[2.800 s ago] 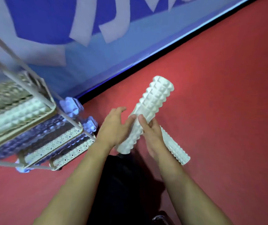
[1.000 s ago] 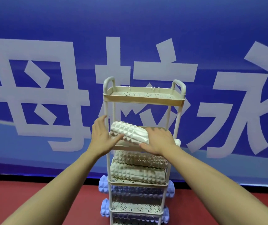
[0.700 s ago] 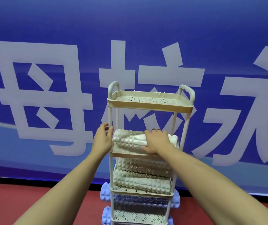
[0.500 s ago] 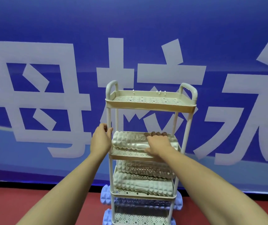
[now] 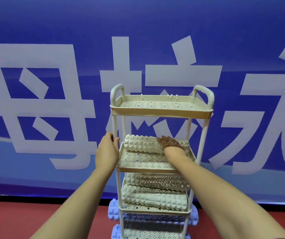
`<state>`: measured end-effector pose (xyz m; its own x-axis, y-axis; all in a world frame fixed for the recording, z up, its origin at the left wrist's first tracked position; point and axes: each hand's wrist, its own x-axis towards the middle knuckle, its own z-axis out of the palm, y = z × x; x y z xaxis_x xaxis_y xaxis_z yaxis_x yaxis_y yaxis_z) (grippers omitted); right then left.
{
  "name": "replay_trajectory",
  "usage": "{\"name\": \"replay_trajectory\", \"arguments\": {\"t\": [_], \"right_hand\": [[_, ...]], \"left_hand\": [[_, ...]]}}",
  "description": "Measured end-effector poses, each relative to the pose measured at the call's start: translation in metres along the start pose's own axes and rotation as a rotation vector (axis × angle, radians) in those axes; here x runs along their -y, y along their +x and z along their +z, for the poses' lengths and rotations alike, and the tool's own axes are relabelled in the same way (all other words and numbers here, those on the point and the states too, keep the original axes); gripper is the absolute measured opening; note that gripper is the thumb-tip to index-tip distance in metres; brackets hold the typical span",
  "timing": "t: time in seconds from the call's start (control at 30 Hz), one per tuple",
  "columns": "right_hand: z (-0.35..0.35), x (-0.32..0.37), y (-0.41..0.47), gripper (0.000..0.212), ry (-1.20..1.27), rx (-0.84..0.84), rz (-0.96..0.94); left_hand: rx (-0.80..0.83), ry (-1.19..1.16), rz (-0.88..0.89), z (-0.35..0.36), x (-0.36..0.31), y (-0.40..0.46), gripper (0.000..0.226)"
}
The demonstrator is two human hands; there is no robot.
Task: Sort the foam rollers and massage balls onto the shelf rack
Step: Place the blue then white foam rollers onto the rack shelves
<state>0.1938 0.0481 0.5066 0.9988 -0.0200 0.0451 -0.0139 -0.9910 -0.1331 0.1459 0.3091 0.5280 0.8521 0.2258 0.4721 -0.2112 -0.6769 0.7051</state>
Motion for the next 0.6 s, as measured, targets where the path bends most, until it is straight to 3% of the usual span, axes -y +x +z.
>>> {"name": "replay_trajectory", "arguments": {"t": [0.17, 0.37, 0.5, 0.6], "right_hand": [[-0.005, 0.002, -0.015, 0.088, 0.043, -0.015, -0.041], [-0.002, 0.002, -0.057, 0.043, 0.038, -0.152, -0.075], [0.011, -0.006, -0.107, 0.05, 0.107, -0.28, -0.215], [0.028, -0.027, -0.143, 0.051, 0.127, -0.307, -0.265]], "left_hand": [[0.043, -0.052, -0.002, -0.004, 0.002, 0.002, 0.017], [0.146, -0.149, -0.074, -0.007, 0.008, -0.027, 0.042], [0.064, -0.106, -0.038, 0.005, 0.007, -0.077, 0.046], [0.125, -0.059, 0.07, 0.024, -0.006, -0.115, 0.04]]}}
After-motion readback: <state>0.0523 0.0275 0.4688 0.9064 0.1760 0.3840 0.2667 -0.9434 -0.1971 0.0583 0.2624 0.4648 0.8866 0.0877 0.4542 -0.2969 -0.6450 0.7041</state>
